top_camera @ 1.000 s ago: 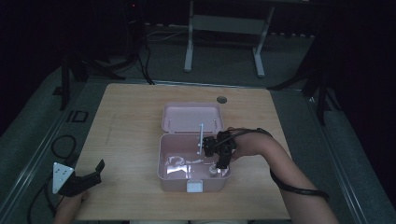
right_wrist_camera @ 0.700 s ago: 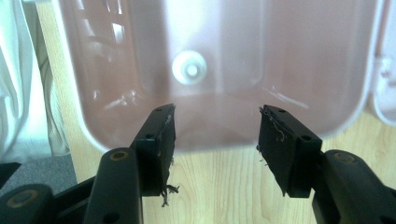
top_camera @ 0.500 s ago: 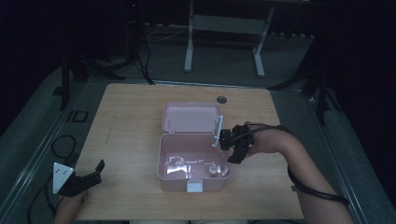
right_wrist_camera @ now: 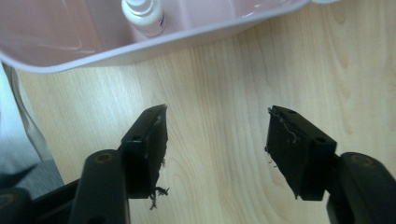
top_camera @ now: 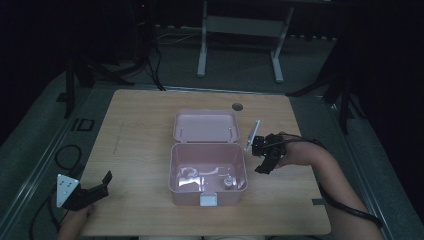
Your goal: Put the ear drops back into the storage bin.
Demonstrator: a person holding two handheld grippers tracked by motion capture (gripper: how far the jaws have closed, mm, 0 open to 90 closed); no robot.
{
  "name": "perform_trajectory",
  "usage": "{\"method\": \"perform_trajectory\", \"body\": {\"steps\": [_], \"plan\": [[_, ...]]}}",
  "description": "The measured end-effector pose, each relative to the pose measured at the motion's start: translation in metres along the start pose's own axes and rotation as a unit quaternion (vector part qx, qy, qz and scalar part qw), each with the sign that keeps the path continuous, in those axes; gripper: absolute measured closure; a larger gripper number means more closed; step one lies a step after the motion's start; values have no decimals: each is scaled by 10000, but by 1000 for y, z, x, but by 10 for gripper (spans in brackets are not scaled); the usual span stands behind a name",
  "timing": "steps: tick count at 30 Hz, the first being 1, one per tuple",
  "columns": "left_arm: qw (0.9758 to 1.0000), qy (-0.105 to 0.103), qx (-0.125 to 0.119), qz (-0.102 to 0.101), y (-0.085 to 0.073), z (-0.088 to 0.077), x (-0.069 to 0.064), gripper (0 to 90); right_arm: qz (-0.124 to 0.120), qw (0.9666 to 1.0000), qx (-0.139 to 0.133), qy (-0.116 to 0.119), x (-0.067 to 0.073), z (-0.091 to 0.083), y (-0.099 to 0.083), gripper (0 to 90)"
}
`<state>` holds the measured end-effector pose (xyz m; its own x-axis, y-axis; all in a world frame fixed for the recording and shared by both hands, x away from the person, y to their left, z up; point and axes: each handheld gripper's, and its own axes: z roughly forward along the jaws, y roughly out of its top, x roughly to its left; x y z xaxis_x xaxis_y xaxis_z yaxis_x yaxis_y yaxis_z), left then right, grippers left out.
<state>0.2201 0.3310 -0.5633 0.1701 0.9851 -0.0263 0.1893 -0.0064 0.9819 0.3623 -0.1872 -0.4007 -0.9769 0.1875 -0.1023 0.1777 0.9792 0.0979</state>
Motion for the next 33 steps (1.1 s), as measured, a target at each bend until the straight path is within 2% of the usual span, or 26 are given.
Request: {"method": "perform_trajectory", "body": {"steps": [5, 6, 11, 14, 15, 18, 20, 24, 30, 33], "plan": [[10000, -1, 1, -1, 0, 0, 0, 4, 116, 9996, -28, 255, -1, 20, -7, 238], [10000, -3, 0, -2, 0, 0, 0, 4, 63, 9997, -25, 255, 0, 23, -8, 200], [10000, -4, -2, -4, 0, 0, 0, 4, 101, 9996, -188, 195, 0, 40, -12, 161], [10000, -6, -5, -4, 0, 0, 0, 4, 205, 9992, -347, 25, -3, 45, -14, 164], [10000, -7, -3, -2, 0, 0, 0, 4, 366, 9981, -486, 61, -5, 50, -17, 163], [10000, -5, -2, -4, 0, 0, 0, 4, 440, 9970, -629, 85, -6, 55, -20, 164], [10000, -8, -4, -5, 0, 0, 0, 4, 427, 9972, -604, 119, -5, 58, -22, 164], [10000, -9, -11, -1, 0, 0, 0, 4, 415, 9983, -375, 160, -3, 69, -27, 166], [10000, -9, -10, -3, 0, 0, 0, 4, 706, 9958, -510, 288, -2, 76, -42, 167], [10000, -13, -18, 2, 0, 0, 0, 4, 797, 9953, -504, 222, -1, 83, -51, 167]]}}
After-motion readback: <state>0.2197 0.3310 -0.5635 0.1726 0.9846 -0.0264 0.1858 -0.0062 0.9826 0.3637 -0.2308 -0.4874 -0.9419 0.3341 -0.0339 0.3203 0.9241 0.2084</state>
